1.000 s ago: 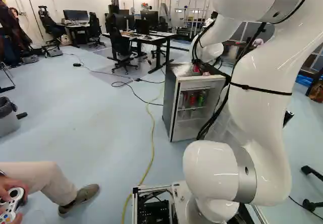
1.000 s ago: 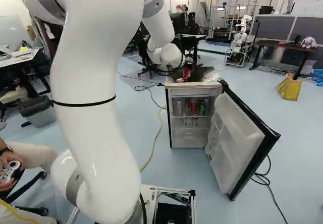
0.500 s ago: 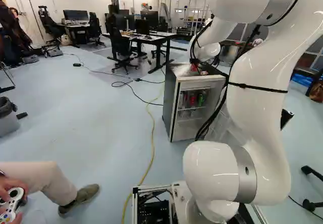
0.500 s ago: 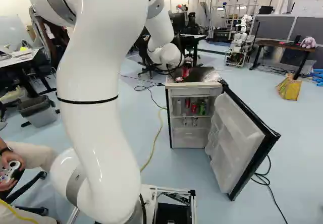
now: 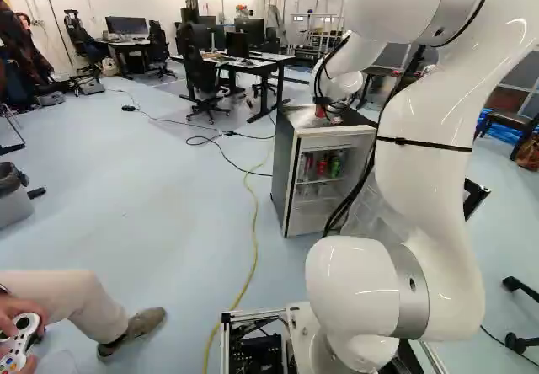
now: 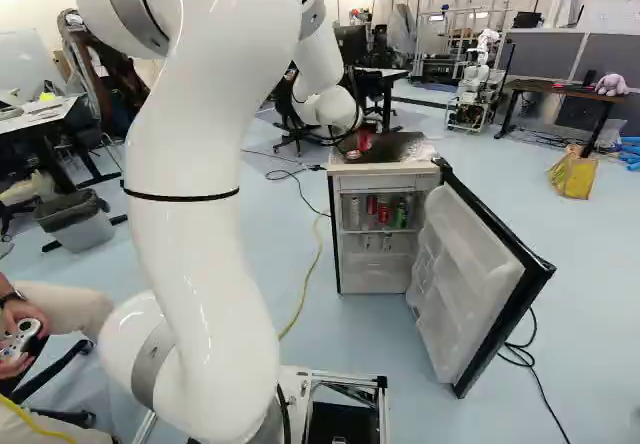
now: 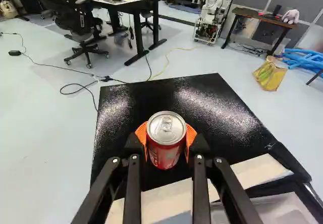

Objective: Grab a drink from the fridge

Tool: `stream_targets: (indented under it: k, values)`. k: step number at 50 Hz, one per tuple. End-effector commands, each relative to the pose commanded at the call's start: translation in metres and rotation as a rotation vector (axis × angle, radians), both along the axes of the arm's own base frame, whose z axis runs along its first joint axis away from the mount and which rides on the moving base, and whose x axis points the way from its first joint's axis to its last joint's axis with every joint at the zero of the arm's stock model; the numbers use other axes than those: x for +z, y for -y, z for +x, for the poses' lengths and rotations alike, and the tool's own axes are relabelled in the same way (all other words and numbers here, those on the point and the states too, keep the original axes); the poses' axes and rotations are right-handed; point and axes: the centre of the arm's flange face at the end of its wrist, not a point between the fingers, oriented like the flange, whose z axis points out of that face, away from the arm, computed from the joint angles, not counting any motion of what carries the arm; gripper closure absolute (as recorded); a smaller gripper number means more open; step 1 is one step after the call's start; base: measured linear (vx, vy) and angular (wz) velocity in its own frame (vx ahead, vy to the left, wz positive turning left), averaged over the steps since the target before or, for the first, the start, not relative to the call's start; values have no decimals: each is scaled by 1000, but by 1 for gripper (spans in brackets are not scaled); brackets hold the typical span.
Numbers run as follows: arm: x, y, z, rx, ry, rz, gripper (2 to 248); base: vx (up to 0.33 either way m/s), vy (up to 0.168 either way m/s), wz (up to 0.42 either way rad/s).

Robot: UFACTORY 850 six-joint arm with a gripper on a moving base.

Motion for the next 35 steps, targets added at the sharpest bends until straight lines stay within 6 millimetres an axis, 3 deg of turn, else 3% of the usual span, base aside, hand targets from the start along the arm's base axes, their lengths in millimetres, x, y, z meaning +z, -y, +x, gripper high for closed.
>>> stream_targets:
  k: [35]
  values:
    - [-2, -7, 20, 18, 10, -3, 157, 0, 0, 0]
